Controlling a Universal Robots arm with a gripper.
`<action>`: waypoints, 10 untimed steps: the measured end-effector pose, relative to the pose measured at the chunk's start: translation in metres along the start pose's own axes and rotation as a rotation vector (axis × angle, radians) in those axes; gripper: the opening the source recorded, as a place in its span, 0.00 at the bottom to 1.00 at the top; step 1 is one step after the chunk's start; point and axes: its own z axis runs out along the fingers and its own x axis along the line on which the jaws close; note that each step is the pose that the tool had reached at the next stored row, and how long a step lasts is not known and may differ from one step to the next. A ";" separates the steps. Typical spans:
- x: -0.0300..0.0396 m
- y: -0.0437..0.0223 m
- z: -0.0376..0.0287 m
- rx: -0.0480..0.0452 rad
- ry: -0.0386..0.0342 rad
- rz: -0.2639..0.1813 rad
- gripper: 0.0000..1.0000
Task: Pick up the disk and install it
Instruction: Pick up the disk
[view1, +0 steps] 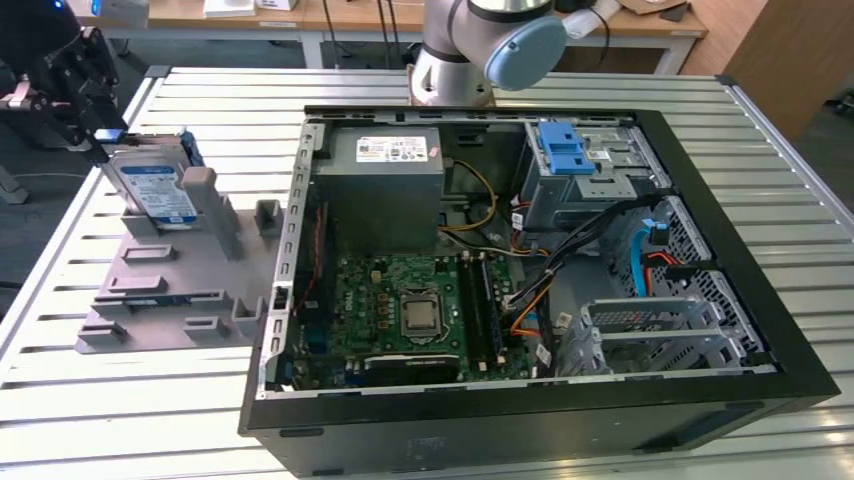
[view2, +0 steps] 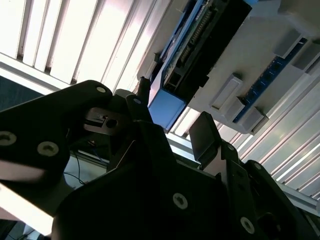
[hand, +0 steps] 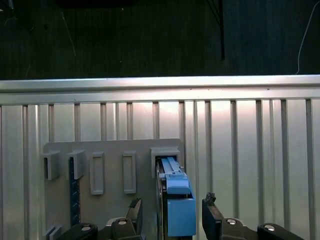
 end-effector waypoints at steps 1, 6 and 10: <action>0.0000 0.0003 0.0012 -0.0001 0.0000 0.000 0.59; -0.0010 0.0007 0.0079 -0.0001 0.0001 0.000 0.59; -0.0030 0.0012 0.0122 -0.0001 0.0000 0.000 0.59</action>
